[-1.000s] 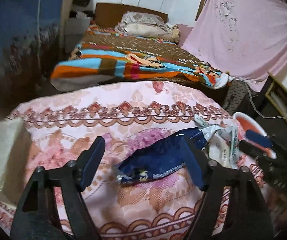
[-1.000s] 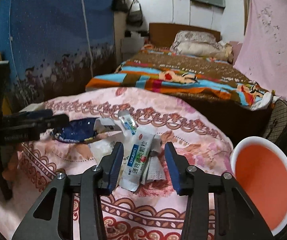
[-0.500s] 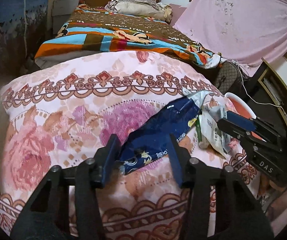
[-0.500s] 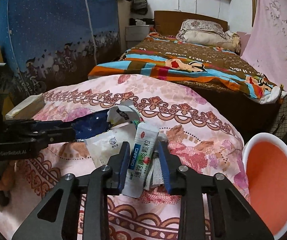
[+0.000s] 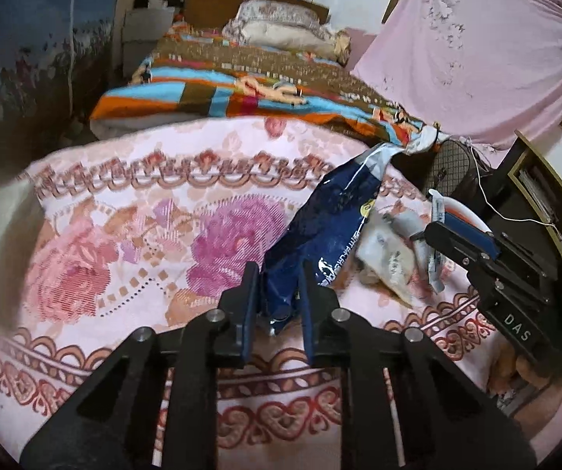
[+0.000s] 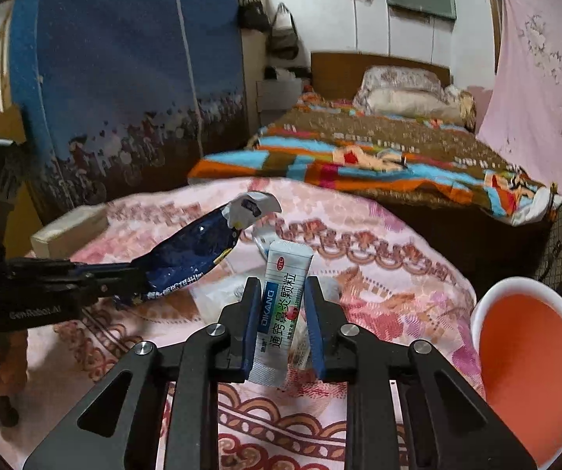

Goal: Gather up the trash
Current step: 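Lift the blue bag and toothpaste tube and carry both over the orange basin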

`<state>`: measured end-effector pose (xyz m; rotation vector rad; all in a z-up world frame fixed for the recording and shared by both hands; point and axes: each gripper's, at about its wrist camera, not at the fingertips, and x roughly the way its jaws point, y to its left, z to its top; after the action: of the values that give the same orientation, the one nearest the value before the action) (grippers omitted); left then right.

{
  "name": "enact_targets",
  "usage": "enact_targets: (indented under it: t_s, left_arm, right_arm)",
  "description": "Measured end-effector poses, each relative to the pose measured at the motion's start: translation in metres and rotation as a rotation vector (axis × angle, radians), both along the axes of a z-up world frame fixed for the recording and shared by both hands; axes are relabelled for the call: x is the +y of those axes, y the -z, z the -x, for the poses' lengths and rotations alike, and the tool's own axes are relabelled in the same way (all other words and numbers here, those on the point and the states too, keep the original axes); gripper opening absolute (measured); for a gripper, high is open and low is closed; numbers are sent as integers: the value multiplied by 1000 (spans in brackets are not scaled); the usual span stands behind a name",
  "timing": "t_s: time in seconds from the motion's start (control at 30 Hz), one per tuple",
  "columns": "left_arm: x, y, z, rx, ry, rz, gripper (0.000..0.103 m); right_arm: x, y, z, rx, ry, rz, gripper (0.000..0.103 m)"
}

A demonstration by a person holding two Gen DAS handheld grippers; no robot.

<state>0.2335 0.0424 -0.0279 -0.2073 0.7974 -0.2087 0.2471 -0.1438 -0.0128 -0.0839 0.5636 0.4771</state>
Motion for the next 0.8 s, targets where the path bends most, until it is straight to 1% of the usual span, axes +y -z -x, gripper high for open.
enact_targets:
  t_s: [0.1, 0.2, 0.3, 0.43, 0.63, 0.8]
  left_arm:
    - [-2, -8, 9, -45, -25, 9, 19]
    - [-6, -15, 21, -101, -48, -8, 18]
    - [-7, -22, 31, -144, -63, 14, 17]
    - [-6, -33, 44, -213, -102, 41, 17]
    - [-12, -55, 60, -309, -141, 57, 17]
    - [-26, -73, 70, -385, -130, 40, 17]
  right_arm:
    - [-3, -6, 11, -64, -9, -25, 20]
    - [-4, -14, 26, -145, -21, -41, 20]
    - [-4, -20, 42, -234, -31, -52, 20]
    - [-7, -25, 58, -326, -21, -62, 20]
    - [-14, -29, 74, -424, 8, -82, 20]
    - [-27, -42, 85, -480, 47, -118, 20]
